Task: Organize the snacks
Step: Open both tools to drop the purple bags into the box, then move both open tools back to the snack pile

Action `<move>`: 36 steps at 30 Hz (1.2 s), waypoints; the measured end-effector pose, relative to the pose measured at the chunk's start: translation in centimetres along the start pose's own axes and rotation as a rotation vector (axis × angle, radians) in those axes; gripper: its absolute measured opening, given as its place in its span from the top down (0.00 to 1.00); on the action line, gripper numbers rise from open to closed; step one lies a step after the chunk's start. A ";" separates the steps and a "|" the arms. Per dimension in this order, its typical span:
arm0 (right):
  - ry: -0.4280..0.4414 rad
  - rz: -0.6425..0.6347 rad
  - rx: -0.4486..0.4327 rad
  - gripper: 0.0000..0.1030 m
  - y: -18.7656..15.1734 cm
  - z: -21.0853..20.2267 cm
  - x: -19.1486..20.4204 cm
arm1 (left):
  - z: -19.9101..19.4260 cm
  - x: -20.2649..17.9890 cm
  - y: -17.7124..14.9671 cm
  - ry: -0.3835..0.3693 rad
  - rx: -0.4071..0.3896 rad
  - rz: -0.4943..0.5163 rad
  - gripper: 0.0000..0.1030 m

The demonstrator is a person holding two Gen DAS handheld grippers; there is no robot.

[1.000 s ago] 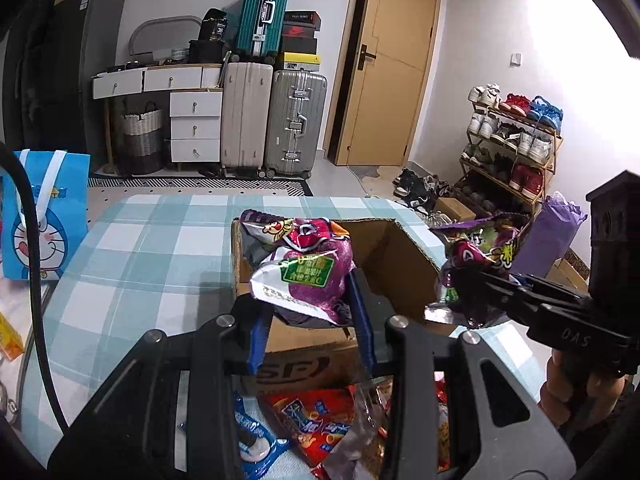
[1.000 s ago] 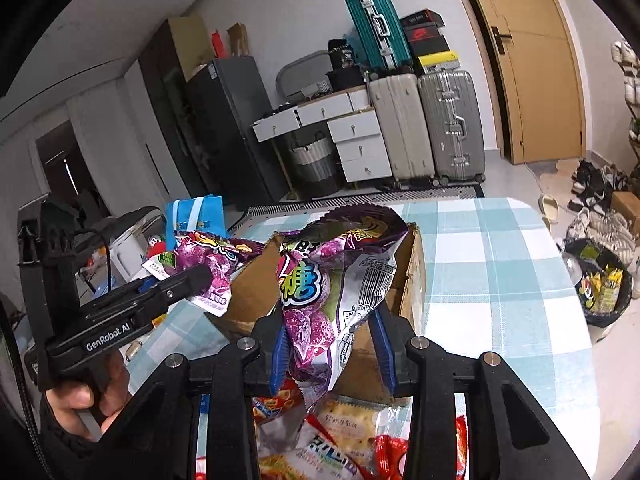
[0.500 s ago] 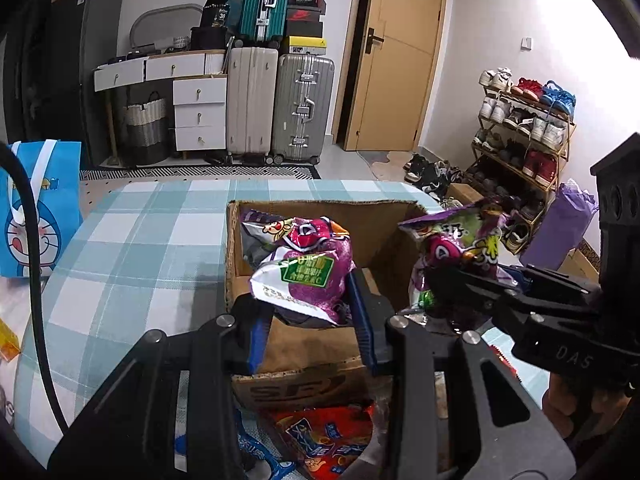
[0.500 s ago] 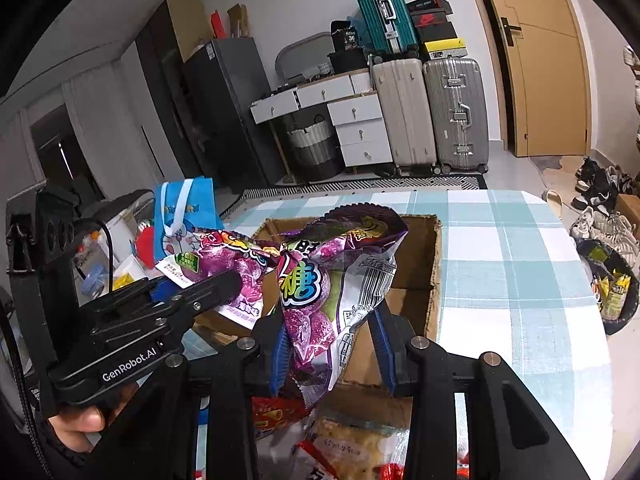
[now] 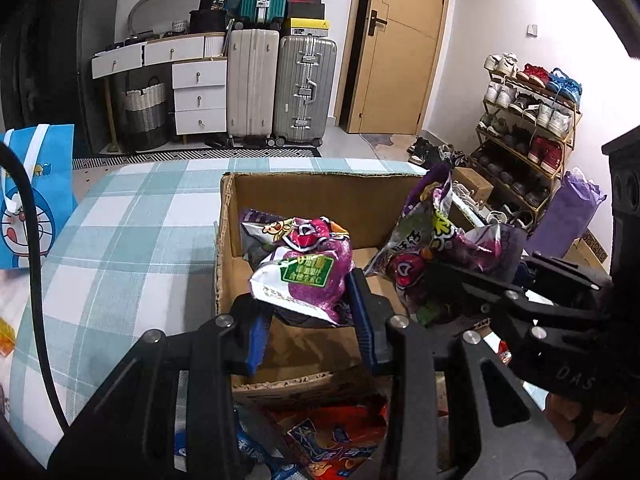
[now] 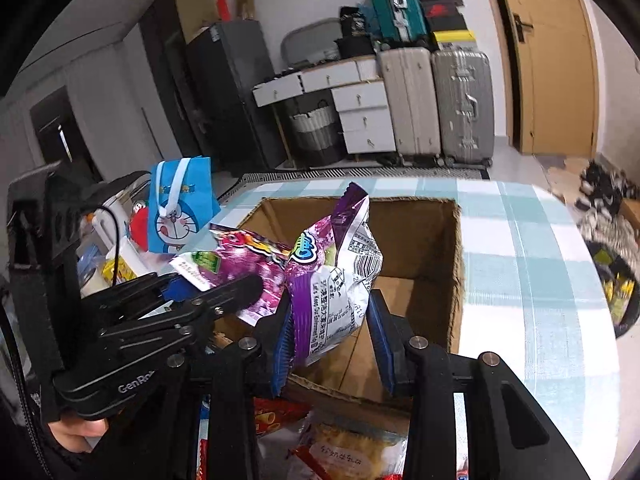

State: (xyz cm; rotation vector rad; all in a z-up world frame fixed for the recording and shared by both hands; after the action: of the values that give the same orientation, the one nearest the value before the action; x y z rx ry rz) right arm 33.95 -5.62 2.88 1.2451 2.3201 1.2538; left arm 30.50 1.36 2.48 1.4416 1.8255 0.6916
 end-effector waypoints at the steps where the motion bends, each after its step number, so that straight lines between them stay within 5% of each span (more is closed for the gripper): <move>1: -0.008 -0.008 0.001 0.66 0.0 0.0 0.1 | 0.0 -0.1 0.1 0.001 -0.003 0.004 0.68; 7: -0.003 0.030 -0.009 0.62 -0.2 -0.7 -0.3 | -1.2 -0.5 0.2 0.011 -0.023 0.039 0.63; 11: -0.015 0.003 -0.048 0.54 -0.1 -2.5 -0.1 | -3.1 0.0 -0.1 0.027 -0.058 0.050 0.29; 14: -0.016 -0.006 -0.077 0.34 -0.1 -4.3 -0.1 | -4.8 0.5 -0.4 0.023 -0.084 0.041 0.21; 16: -0.035 -0.015 -0.089 0.05 -0.2 -5.4 -0.1 | -5.8 0.7 -0.8 0.018 -0.076 0.039 0.19; 17: -0.046 -0.017 -0.094 0.03 -0.4 -6.0 -0.2 | -6.3 0.9 -1.1 0.018 -0.076 0.038 0.15; 20: -0.049 -0.028 -0.115 0.01 -1.0 -8.1 0.0 | -7.8 1.4 -2.0 0.027 -0.087 0.035 0.01; 36: -0.100 -0.023 -0.063 0.00 -7.3 -13.2 -0.4 | -14.0 4.3 -8.0 0.036 -0.075 -0.016 0.01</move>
State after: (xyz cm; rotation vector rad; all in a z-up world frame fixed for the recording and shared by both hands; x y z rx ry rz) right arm 22.87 -15.62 5.25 1.2275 2.2024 1.2183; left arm 14.09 3.82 4.12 1.3726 1.8171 0.7743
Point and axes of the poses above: each gripper's, at about its wrist camera, not at the fingertips, and z roughly the way its jaws point, x to its left, y to its top, the point moved 4 cm from there along z, roughly the way its jaws point, and after that the axes turned 5 degrees about -z, right-handed, at the moved point
